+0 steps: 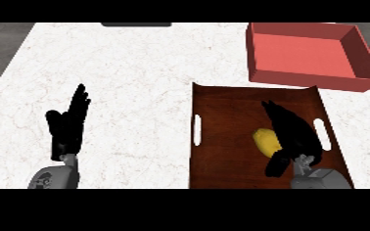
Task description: Pick the lemon from the tray and place it in the cardboard box
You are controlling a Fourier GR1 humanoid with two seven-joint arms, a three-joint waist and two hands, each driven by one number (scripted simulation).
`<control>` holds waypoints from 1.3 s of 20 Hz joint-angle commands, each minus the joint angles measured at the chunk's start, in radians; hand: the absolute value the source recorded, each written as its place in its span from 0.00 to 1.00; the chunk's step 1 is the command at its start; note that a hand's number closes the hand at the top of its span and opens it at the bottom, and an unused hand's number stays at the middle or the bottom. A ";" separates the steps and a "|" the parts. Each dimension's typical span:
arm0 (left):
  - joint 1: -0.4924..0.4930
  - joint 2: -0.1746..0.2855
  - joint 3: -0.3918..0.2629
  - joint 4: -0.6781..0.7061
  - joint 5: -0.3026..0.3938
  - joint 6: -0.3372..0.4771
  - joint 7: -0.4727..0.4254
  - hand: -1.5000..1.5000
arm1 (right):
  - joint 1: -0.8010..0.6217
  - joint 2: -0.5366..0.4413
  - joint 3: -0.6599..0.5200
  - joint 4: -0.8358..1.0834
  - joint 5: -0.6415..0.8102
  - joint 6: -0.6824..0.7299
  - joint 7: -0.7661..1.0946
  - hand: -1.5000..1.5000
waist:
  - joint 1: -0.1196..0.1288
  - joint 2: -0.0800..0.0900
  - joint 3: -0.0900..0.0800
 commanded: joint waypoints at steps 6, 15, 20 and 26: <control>0.055 0.013 0.013 -0.046 0.012 -0.037 0.002 0.50 | 0.022 0.001 -0.028 0.079 0.039 -0.060 -0.115 0.00 | 0.000 0.000 0.000; -0.021 -0.008 0.003 0.019 -0.021 -0.003 0.000 0.50 | -0.007 0.022 0.030 0.074 0.113 -0.176 -0.199 1.00 | -0.003 0.000 0.000; -0.032 -0.033 -0.012 0.001 -0.042 0.035 0.038 0.50 | 0.100 -0.104 0.094 0.017 0.093 -0.162 -0.424 1.00 | -0.019 -0.002 0.000; -0.021 0.007 0.031 0.040 0.003 -0.024 -0.007 0.50 | 0.167 -0.299 0.051 -0.041 0.033 -0.147 -0.693 1.00 | -0.010 -0.001 0.000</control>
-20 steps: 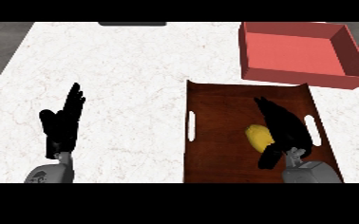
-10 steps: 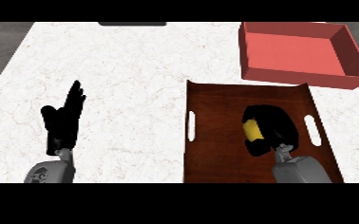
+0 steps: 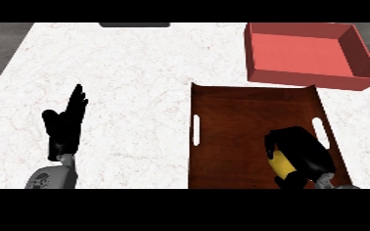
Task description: Pick the lemon from the tray and place it in the cardboard box
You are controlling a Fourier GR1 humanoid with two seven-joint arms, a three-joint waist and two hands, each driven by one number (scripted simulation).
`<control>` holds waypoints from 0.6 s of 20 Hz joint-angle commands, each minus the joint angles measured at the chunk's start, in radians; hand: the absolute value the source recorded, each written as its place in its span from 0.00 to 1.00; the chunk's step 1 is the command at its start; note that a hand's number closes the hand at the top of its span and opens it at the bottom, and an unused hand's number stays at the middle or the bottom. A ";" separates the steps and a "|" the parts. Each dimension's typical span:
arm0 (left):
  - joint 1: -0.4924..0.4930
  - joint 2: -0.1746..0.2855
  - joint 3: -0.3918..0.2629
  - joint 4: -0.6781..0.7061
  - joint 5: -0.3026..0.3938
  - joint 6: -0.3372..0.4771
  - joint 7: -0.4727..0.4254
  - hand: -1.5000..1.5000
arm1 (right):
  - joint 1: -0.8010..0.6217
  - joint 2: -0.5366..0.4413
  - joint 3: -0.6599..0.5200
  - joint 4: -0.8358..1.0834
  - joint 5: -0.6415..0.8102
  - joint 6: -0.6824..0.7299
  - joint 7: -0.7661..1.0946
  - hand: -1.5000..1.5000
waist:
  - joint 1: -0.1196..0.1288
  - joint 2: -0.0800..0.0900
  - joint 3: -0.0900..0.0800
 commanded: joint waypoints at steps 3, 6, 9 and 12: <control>0.015 0.021 0.029 0.047 0.028 -0.043 -0.066 0.50 | 0.092 -0.058 0.015 -0.085 0.034 -0.084 -0.146 1.00 | 0.003 0.001 0.000; 0.030 0.009 0.005 -0.006 0.004 -0.021 -0.033 0.50 | 0.091 -0.095 -0.058 -0.155 -0.010 -0.060 -0.198 1.00 | 0.004 0.000 0.000; -0.002 0.003 0.024 0.034 0.012 -0.007 -0.046 0.50 | 0.166 -0.149 -0.134 -0.322 -0.083 -0.023 -0.227 1.00 | -0.003 0.000 0.000; 0.008 0.016 0.012 -0.039 0.014 -0.014 0.037 0.50 | 0.114 -0.136 -0.200 -0.488 -0.180 0.100 -0.154 1.00 | -0.001 -0.002 -0.001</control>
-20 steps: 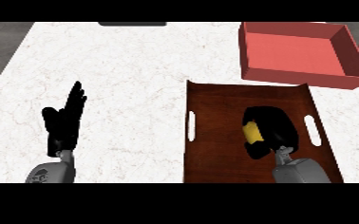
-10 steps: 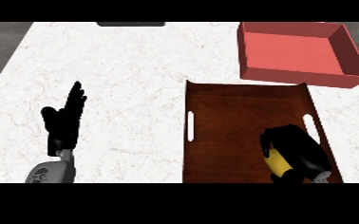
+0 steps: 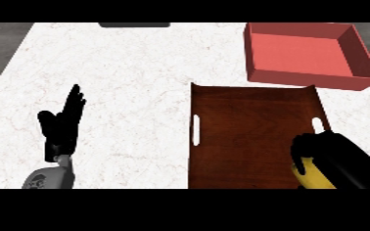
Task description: Pick the lemon from the tray and place it in the cardboard box
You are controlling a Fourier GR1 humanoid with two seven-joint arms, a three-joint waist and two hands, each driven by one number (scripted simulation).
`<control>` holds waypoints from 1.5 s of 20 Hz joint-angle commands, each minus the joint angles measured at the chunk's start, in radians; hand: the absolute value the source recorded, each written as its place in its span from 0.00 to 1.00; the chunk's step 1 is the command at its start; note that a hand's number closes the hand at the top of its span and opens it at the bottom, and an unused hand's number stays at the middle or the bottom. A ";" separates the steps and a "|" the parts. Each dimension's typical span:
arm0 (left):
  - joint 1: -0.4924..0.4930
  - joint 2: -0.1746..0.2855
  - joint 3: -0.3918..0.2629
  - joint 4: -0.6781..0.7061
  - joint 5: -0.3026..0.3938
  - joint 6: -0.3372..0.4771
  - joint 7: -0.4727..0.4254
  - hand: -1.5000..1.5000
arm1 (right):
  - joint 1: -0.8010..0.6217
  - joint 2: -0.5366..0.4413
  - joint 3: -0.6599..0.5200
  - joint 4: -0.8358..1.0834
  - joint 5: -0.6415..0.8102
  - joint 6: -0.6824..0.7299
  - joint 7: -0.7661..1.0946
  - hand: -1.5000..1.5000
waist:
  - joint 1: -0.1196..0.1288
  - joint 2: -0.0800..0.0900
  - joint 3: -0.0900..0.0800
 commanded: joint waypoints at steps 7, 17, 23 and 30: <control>-0.005 0.016 0.021 0.040 0.005 -0.009 -0.024 0.50 | -0.062 -0.017 -0.392 -0.323 -0.397 0.225 0.093 1.00 | -0.005 0.001 -0.001; 0.062 -0.034 -0.041 -0.052 -0.016 -0.002 0.003 0.50 | -0.392 -0.107 -0.548 -0.034 -0.438 0.237 0.153 1.00 | 0.020 0.003 0.000; -0.024 -0.038 -0.032 0.024 -0.037 0.029 -0.019 0.50 | -0.613 -0.100 -0.464 0.294 -0.367 0.136 0.118 1.00 | 0.029 0.007 0.000; -0.071 -0.048 -0.029 0.086 -0.040 0.035 -0.036 0.50 | -0.805 -0.119 -0.451 0.691 -0.332 0.058 -0.036 1.00 | 0.032 0.011 0.000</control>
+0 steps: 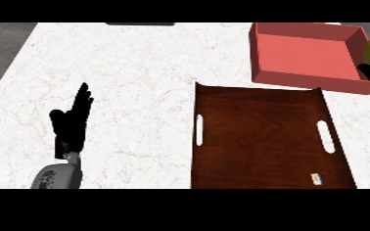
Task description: Pick the lemon from the tray and place it in the cardboard box
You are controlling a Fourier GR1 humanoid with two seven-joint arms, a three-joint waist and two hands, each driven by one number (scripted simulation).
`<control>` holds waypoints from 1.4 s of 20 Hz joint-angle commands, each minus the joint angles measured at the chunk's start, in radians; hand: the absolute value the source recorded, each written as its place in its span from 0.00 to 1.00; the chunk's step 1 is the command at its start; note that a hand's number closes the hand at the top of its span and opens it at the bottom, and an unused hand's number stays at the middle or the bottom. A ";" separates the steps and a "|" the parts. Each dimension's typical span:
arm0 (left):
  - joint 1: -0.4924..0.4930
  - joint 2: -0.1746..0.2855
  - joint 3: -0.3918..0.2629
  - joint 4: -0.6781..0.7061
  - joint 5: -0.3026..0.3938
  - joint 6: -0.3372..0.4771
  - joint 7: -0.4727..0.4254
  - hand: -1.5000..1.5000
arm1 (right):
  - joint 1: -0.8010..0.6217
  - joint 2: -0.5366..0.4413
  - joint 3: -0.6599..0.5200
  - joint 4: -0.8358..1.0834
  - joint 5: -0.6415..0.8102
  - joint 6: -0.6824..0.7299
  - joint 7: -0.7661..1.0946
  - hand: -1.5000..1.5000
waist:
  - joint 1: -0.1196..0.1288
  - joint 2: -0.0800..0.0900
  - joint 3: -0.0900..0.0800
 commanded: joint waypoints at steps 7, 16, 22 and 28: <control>-0.021 -0.002 -0.020 -0.043 0.005 -0.017 0.056 0.50 | -0.288 0.025 0.073 0.638 0.163 -0.254 -0.255 1.00 | 0.026 0.008 0.001; -0.029 -0.034 -0.054 -0.025 -0.040 0.021 0.029 0.50 | -0.376 0.061 0.025 1.028 0.198 -0.357 -0.316 0.00 | 0.038 0.018 0.003; -0.011 -0.022 -0.036 -0.041 -0.005 -0.010 0.031 0.50 | -0.425 0.041 -0.068 1.147 0.094 -0.277 -0.491 0.00 | 0.043 0.019 0.004; -0.045 0.013 0.007 -0.004 0.013 -0.018 0.035 0.50 | -0.453 -0.002 -0.207 1.228 -0.063 -0.092 -0.563 0.00 | 0.021 0.018 0.003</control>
